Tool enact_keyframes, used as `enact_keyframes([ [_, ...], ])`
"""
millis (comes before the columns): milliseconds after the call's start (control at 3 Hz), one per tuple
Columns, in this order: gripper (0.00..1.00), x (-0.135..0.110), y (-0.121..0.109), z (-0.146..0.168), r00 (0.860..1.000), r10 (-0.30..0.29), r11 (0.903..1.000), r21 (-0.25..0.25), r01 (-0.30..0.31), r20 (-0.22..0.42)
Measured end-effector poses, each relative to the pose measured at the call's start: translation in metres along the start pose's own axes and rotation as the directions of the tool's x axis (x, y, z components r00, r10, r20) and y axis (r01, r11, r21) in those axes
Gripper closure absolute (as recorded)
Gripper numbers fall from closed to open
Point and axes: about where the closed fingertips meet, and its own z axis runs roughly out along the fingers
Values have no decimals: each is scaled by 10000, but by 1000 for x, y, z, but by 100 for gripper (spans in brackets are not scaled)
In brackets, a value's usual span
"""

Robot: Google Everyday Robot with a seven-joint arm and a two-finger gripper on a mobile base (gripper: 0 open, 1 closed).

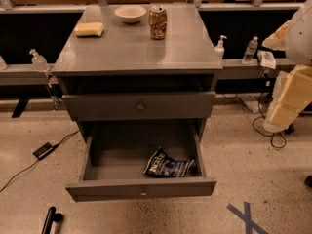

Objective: Pick blue chip bag from middle drawer and place on counter

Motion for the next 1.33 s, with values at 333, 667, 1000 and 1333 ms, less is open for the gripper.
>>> enact_keyframes([
  [333,0,0,0,0,10000,0,10000,2,0,1],
  [667,0,-2,-6,4,9995,238,9996,169,-241,221],
  [1000,0,-2,-39,24,9967,779,9960,430,-788,218],
  [1333,0,4,-106,108,9865,1638,9862,236,-1639,66],
])
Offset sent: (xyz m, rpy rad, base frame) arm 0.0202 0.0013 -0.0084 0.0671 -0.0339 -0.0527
